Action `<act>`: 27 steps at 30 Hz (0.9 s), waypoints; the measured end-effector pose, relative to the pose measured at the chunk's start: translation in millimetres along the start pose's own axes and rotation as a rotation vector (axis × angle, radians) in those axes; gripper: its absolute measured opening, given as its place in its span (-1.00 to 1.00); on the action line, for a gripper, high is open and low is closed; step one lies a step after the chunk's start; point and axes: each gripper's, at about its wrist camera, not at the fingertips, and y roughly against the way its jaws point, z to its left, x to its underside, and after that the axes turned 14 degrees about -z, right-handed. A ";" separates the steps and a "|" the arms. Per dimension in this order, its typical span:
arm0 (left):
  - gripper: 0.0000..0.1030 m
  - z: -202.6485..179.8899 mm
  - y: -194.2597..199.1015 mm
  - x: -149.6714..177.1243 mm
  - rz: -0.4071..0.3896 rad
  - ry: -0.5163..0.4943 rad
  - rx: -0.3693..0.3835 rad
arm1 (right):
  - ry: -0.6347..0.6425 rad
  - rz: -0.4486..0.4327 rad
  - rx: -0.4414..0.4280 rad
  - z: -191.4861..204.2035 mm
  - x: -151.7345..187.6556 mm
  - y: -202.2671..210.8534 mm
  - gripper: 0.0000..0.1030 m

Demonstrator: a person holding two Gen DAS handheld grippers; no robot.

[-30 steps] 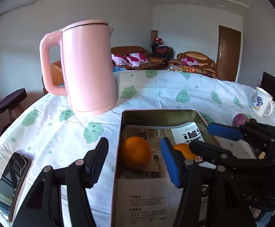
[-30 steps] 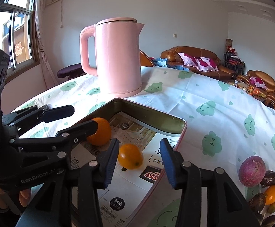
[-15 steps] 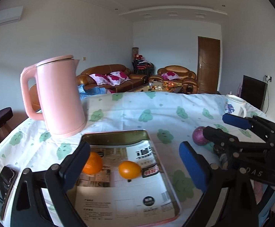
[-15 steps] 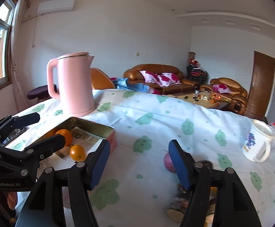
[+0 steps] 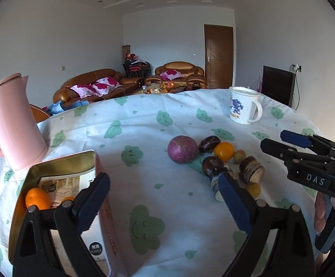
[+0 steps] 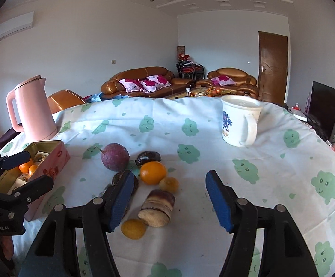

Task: Organize fruits
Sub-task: 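Move both open grippers back to the fruit cluster, then grasp a yellow-brown round fruit with the right gripper while the left grasps a dark brown cylinder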

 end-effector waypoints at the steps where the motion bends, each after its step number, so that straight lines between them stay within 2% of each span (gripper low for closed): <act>1: 0.89 -1.5 -1.3 1.8 0.006 0.002 0.005 | -0.002 0.015 -0.009 -1.6 2.5 0.6 0.28; 6: 0.89 -1.7 -8.4 3.2 0.028 0.020 0.019 | 0.010 0.113 -0.071 4.7 15.7 7.4 0.27; 8: 0.89 -2.4 -9.3 2.6 0.026 0.019 0.019 | 0.025 0.158 -0.107 12.9 22.4 4.9 0.03; 10: 0.89 -3.8 -11.0 2.2 0.027 0.011 0.019 | 0.017 0.200 -0.150 18.6 29.3 -1.5 -0.11; 15: 0.89 -8.1 -17.0 4.7 0.045 -0.003 0.036 | 0.040 0.273 -0.182 30.7 40.2 -17.1 -0.13; 16: 0.89 -8.7 -18.8 5.3 0.052 -0.002 0.041 | 0.032 0.297 -0.191 31.1 42.3 -20.8 -0.31; 17: 0.89 -9.5 -20.8 6.0 0.060 -0.002 0.048 | 0.025 0.297 -0.189 30.1 42.3 -21.3 -0.38; 21: 0.87 -12.3 -27.9 8.7 0.092 0.004 0.074 | 0.008 0.288 -0.193 27.3 41.0 -19.9 -0.40; 27: 0.86 -19.4 -34.4 10.1 0.123 0.021 0.119 | 0.039 0.185 -0.118 23.2 31.4 -2.5 -0.41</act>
